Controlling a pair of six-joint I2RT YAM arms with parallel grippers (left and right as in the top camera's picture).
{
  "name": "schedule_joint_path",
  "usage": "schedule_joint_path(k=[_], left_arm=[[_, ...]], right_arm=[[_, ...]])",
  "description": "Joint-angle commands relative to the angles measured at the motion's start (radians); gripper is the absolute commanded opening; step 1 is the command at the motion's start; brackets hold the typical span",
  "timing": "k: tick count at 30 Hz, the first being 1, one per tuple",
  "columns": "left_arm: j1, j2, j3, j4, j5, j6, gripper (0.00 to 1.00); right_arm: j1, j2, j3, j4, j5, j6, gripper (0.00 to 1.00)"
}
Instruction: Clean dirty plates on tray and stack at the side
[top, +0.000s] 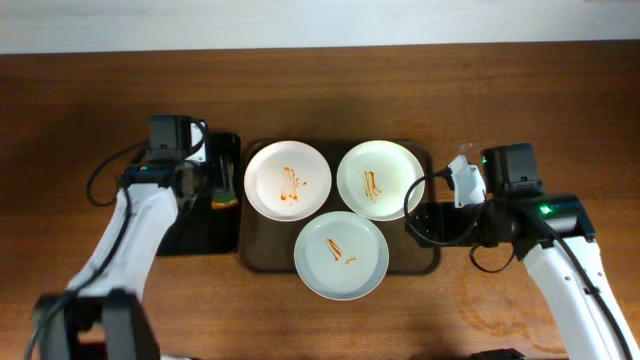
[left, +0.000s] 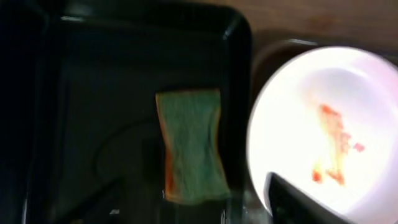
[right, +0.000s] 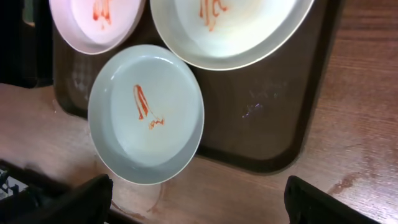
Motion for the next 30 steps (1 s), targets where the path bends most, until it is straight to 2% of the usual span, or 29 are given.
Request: schedule_joint_path(k=[1, 5, 9, 11, 13, 15, 18, 21, 23, 26, 30], left_arm=[[0.003, 0.103, 0.008, 0.044, -0.024, -0.039, 0.57], [0.003, 0.163, 0.008, 0.077, -0.016, -0.039, 0.49], [0.002, 0.212, 0.008, 0.081, -0.013, -0.043, 0.46], [0.001, 0.237, 0.008, 0.085, -0.005, -0.047, 0.22], [0.001, 0.254, 0.008, 0.084, -0.006, -0.046, 0.19], [0.001, 0.272, 0.008, 0.082, -0.005, -0.047, 0.00], [0.006, 0.253, 0.019, 0.064, -0.045, -0.046, 0.00], [0.046, 0.180, 0.069, -0.019, -0.103, -0.045, 0.00], [0.075, 0.130, 0.079, -0.059, -0.103, -0.045, 0.00], [0.073, 0.144, 0.056, -0.089, -0.103, -0.045, 0.00], [0.072, 0.187, -0.038, -0.015, -0.109, -0.046, 0.00]], right_arm=[[0.009, 0.022, 0.018, 0.003, 0.012, 0.005, 0.88], [0.009, 0.023, 0.018, 0.010, 0.012, 0.005, 0.88], [0.009, 0.023, 0.018, 0.013, 0.012, 0.005, 0.88], [0.009, 0.023, 0.018, 0.013, 0.012, 0.005, 0.88], [0.009, 0.023, 0.018, 0.013, 0.012, 0.005, 0.88], [0.009, 0.023, 0.018, 0.013, 0.012, 0.005, 0.88], [0.009, 0.023, 0.018, 0.013, 0.012, 0.005, 0.88], [0.009, 0.023, 0.018, 0.014, 0.012, 0.005, 0.88], [0.009, 0.023, 0.018, 0.023, 0.012, 0.005, 0.89], [0.009, 0.023, 0.018, 0.025, 0.012, 0.005, 0.89], [0.009, 0.023, 0.018, 0.025, 0.012, 0.005, 0.89]])
